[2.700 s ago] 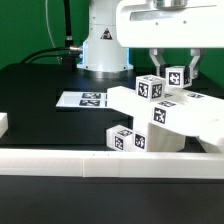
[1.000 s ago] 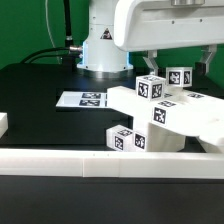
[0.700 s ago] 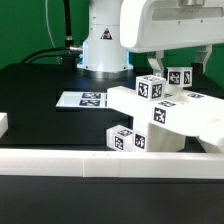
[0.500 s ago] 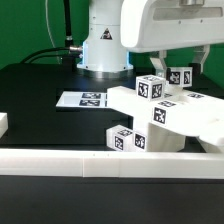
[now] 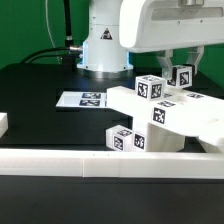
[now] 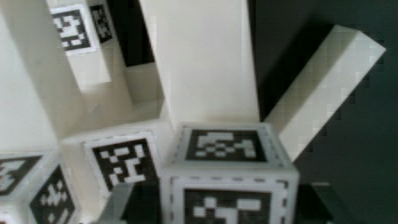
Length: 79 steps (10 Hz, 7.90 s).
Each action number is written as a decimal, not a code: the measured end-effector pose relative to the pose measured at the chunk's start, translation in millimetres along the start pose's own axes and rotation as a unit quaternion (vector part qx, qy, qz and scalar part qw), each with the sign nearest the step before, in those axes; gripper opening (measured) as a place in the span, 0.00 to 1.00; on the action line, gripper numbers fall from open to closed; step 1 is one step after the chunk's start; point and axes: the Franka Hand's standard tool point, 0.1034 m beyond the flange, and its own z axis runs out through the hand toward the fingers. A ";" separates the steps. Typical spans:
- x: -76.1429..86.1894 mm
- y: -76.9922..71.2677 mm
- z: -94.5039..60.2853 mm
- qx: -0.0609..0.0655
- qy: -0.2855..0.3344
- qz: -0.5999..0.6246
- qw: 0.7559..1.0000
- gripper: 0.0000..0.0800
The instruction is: Assemble chair
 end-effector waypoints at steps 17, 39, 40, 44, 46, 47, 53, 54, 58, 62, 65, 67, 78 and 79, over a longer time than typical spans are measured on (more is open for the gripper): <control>7.8 -6.6 0.6 0.032 0.014 0.588 0.808 0.49; 11.1 -11.9 2.3 -0.020 0.017 0.038 0.999 0.35; 11.3 -12.3 2.3 -0.018 0.018 0.080 0.997 0.35; 14.8 -17.9 3.1 -0.011 0.033 0.290 0.956 0.36; 17.7 -23.9 3.4 -0.007 0.037 0.369 0.929 0.36; 18.3 -25.0 3.4 -0.001 0.038 0.413 0.910 0.36; 20.9 -28.2 1.1 0.006 0.025 0.463 0.886 0.74; 24.0 -30.0 -0.7 0.004 0.025 0.429 0.903 0.74; 29.9 -33.3 -3.2 0.002 0.025 0.280 0.960 0.81; 25.6 -22.5 -0.7 -0.004 0.024 0.133 0.991 0.81; 24.5 -20.0 -0.4 -0.009 0.022 0.038 0.999 0.81; 24.3 -19.8 -0.3 -0.009 0.022 0.031 0.999 0.66; 35.1 -25.3 -2.4 0.000 0.057 0.381 0.923 0.36; 35.5 -24.7 -2.6 0.002 0.058 0.406 0.912 0.36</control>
Offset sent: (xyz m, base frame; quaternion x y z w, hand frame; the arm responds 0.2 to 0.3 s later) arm -0.0046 -0.0004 -0.0072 0.0152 0.0095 0.2751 0.9612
